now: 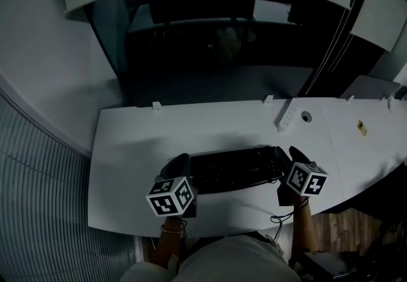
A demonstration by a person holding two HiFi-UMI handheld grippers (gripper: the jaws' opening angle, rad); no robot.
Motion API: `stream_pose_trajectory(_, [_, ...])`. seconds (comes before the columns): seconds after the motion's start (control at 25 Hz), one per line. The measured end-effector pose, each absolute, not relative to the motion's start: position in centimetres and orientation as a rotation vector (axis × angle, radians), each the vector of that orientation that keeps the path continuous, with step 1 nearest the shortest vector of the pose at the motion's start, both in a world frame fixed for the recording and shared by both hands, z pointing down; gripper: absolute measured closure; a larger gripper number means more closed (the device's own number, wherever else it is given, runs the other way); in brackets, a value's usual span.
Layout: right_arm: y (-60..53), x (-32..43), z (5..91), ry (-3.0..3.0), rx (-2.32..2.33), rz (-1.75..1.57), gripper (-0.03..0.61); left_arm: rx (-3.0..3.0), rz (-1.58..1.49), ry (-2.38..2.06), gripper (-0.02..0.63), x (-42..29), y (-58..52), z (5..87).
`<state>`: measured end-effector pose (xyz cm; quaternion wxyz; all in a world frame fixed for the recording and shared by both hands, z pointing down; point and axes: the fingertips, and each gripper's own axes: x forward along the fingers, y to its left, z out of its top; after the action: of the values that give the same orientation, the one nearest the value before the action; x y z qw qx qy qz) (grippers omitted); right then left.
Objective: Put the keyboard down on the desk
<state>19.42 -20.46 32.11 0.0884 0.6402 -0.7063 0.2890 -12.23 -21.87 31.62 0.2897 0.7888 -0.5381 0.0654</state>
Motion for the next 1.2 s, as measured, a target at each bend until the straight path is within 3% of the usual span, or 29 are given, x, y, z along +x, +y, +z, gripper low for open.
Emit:
stream_pose_trajectory(0.44, [-20.1, 18.3, 30.2, -2.151, 1.928, 0.782, 0.337, 2.07, 0.094, -1.481, 0.598, -12.0, -21.7, 30.7])
stream_pose_trajectory(0.6, [-20.2, 18.6, 29.6, -2.157, 1.942, 0.726, 0.44, 2.054, 0.076, -1.519, 0.598, -11.7, -21.2, 30.3])
stream_pose_trajectory(0.84, [-19.5, 19.5, 29.2, -2.203, 1.916, 0.733, 0.518, 2.051, 0.088, -1.562, 0.598, -10.0, -19.6, 29.2])
stream_pose_trajectory(1.2, [-15.9, 21.2, 28.8, -2.263, 1.859, 0.703, 0.54, 1.999, 0.129, -1.672, 0.598, -7.3, -15.0, 28.0])
